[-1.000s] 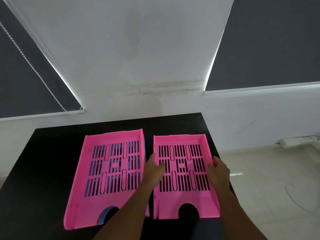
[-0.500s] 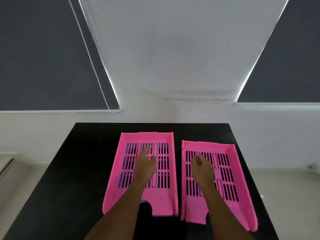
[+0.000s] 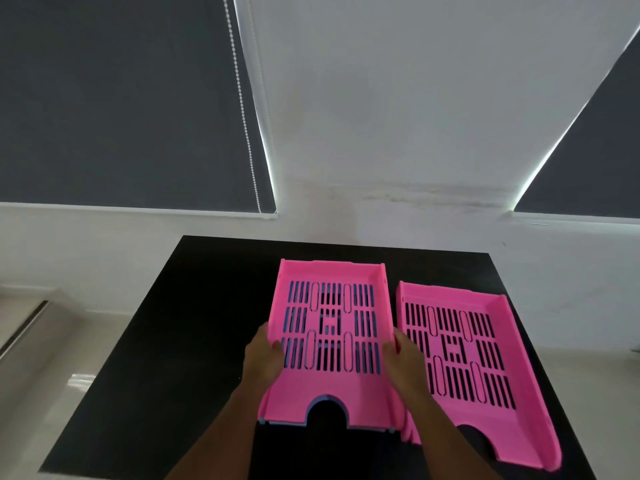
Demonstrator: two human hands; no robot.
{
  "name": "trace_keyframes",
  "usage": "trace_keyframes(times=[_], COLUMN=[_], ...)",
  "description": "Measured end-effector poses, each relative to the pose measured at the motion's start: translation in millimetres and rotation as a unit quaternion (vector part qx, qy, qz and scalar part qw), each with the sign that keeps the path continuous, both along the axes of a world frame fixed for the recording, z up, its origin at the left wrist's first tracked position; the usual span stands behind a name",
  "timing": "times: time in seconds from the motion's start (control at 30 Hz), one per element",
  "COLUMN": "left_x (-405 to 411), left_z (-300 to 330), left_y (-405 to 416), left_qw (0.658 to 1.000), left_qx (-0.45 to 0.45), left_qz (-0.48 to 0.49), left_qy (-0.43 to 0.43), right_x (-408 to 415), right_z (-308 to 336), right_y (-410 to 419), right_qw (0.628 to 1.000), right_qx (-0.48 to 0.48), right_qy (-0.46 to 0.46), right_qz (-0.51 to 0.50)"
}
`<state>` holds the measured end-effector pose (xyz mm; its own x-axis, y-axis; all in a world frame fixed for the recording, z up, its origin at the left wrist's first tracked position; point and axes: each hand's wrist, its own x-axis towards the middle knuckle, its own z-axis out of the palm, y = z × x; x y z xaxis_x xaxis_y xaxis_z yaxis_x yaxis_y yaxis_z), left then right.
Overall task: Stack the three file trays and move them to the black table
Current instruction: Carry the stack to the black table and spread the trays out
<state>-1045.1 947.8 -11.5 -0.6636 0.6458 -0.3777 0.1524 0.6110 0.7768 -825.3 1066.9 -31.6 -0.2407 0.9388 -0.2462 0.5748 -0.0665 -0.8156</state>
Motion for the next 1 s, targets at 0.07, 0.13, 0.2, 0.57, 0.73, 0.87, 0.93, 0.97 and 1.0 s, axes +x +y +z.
trace_keyframes(times=[0.07, 0.13, 0.2, 0.57, 0.73, 0.87, 0.93, 0.97, 1.0], left_x=[-4.6, -8.8, -14.8, -96.4, -150.9, -188.8, -203.5, -209.3, -214.6], left_z=[-0.6, 0.2, 2.5, 18.0, 21.5, 21.7, 18.2, 16.0, 12.9], left_y=[-1.1, -2.5, -5.2, -34.3, -73.3, -104.2, -117.4, -123.0, -128.2], left_qw=[1.0, 1.0, 0.999, 0.998, 0.998, 0.997, 0.996, 0.995, 0.995], left_qx=[0.002, 0.007, 0.022, 0.067, 0.042, 0.019, 0.012, 0.008, 0.003], left_qz=[-0.009, -0.015, -0.018, 0.004, 0.022, 0.039, 0.048, 0.052, 0.055], left_qy=[-0.015, -0.023, -0.025, 0.006, 0.037, 0.07, 0.077, 0.081, 0.086], right_x=[-2.6, -5.1, -10.8, -90.4, -151.1, -192.4, -208.8, -216.0, -222.3], right_z=[-0.9, -1.0, 1.3, 24.2, 18.1, 11.6, 10.5, 9.6, 8.3], right_y=[-2.5, -4.3, -6.5, -24.2, -52.3, -75.3, -83.9, -87.1, -90.6], right_qw=[1.0, 0.999, 0.999, 0.998, 0.999, 0.997, 0.996, 0.996, 0.995], right_qx=[0.002, 0.004, 0.013, 0.055, 0.035, 0.021, 0.017, 0.018, 0.02], right_qy=[-0.012, -0.023, -0.025, 0.0, 0.019, 0.018, 0.015, 0.014, 0.009], right_qz=[-0.012, -0.024, -0.029, -0.004, 0.033, 0.07, 0.086, 0.09, 0.093])
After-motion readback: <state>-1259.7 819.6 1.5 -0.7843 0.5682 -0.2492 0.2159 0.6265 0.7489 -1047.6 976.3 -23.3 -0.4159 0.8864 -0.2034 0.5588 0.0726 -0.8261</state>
